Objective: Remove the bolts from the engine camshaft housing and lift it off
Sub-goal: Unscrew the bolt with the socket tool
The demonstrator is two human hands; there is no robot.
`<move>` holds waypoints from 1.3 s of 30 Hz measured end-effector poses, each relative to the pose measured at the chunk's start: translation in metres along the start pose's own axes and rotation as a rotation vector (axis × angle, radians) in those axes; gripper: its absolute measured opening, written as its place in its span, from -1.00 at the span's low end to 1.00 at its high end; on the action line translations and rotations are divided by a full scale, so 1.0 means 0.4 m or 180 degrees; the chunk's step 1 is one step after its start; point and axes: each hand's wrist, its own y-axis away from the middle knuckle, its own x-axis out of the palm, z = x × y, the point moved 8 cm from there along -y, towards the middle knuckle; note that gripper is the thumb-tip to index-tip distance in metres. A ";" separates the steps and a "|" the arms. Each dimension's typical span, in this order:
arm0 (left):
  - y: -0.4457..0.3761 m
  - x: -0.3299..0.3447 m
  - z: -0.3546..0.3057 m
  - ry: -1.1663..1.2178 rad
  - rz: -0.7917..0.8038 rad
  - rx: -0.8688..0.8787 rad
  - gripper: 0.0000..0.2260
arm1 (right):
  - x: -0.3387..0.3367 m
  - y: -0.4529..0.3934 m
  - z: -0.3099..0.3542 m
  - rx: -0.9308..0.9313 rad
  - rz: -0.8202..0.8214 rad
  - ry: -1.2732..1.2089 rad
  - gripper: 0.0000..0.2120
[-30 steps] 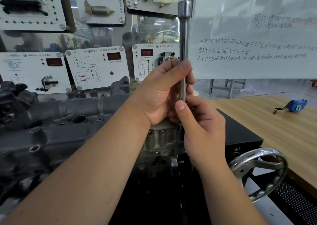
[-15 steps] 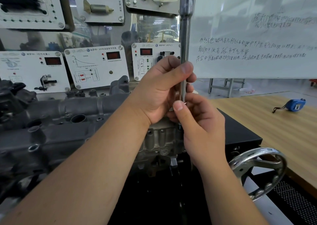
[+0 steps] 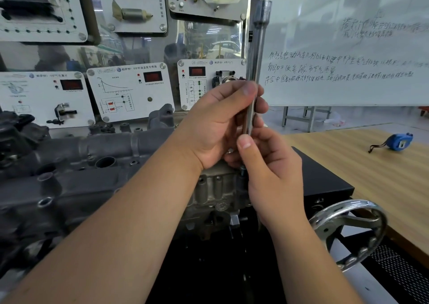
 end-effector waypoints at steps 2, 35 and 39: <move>0.000 -0.004 -0.002 -0.0009 -0.0062 0.0065 -0.93 | 0.000 0.001 0.001 -0.0040 0.0012 0.0076 -0.76; 0.004 0.006 0.000 0.0060 0.0010 0.0001 -0.96 | 0.004 0.004 0.007 -0.0121 0.0027 0.0257 -0.79; 0.003 -0.009 0.002 -0.0229 -0.0104 0.0006 -0.85 | 0.010 0.002 0.010 -0.0106 0.0131 0.0203 -0.81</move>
